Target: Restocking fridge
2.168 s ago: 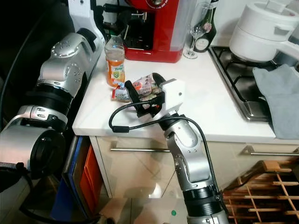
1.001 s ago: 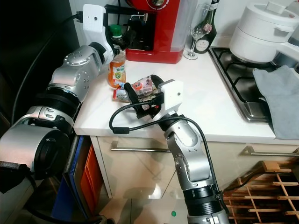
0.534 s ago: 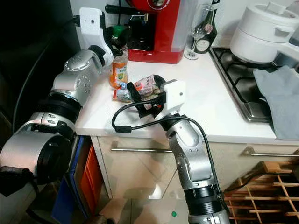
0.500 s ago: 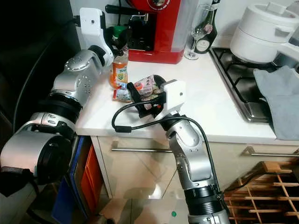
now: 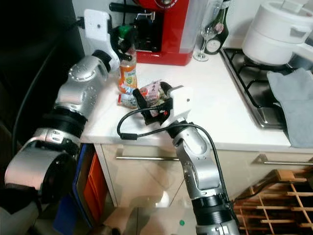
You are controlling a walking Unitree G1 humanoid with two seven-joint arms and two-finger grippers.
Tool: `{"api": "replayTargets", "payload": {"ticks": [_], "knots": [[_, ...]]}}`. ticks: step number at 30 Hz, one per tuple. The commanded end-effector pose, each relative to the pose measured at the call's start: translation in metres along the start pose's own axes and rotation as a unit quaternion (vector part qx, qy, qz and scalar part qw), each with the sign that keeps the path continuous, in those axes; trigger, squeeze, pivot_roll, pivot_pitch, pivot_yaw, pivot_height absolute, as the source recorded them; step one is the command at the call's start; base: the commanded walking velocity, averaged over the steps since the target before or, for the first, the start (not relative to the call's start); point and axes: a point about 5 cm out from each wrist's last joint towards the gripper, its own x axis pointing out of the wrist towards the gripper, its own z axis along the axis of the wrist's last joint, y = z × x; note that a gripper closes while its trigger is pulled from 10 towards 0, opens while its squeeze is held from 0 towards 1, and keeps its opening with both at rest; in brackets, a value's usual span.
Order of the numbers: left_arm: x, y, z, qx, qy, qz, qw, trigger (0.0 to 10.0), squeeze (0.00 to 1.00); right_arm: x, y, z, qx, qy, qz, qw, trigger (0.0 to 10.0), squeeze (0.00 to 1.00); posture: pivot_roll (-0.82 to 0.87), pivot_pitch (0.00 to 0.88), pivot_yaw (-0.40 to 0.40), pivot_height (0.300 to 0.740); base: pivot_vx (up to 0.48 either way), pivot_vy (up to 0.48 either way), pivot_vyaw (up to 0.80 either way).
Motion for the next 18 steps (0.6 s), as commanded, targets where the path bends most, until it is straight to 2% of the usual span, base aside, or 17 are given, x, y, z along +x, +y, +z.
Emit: {"api": "replayTargets", "payload": {"ticks": [1,4,6,7,8,14,18], "knots": [[-0.004,0.004,0.046,0.065,-0.118,0.025,0.991,0.0,0.00,0.002,-0.014,0.010,-0.019,-0.026,-0.039,0.999,10.0,0.00,-0.07,0.000,-0.029,0.740,0.000,0.000,0.00],[-0.012,0.001,0.067,0.113,-0.188,0.037,0.975,0.0,0.00,0.003,-0.024,0.024,-0.033,-0.062,-0.081,0.994,10.0,0.00,-0.06,0.000,-0.026,0.740,0.000,0.000,0.00],[-0.014,0.000,0.070,0.112,-0.201,0.039,0.972,0.0,0.00,0.004,-0.027,0.027,-0.035,-0.069,-0.089,0.993,10.0,0.00,-0.06,0.000,-0.026,0.740,0.000,0.000,0.00],[-0.016,-0.002,0.072,0.105,-0.210,0.036,0.971,2.3,0.00,0.004,-0.029,0.030,-0.038,-0.076,-0.097,0.992,10.0,0.00,-0.06,0.000,-0.026,0.740,0.000,0.000,0.00],[-0.019,-0.003,0.074,0.095,-0.222,0.040,0.970,10.0,0.00,0.005,-0.034,0.034,-0.043,-0.083,-0.112,0.989,10.0,0.00,-0.06,0.000,-0.026,0.740,0.000,0.000,0.00],[-0.022,-0.005,0.075,0.108,-0.230,0.051,0.966,10.0,0.00,0.006,-0.038,0.033,-0.049,-0.087,-0.125,0.987,10.0,0.00,-0.05,0.000,-0.027,0.740,0.000,0.000,0.00],[-0.023,-0.005,0.079,0.110,-0.238,0.056,0.963,10.0,0.00,0.006,-0.038,0.032,-0.051,-0.088,-0.126,0.987,10.0,0.00,-0.05,0.000,-0.027,0.740,-0.427,0.000,0.00]]}}
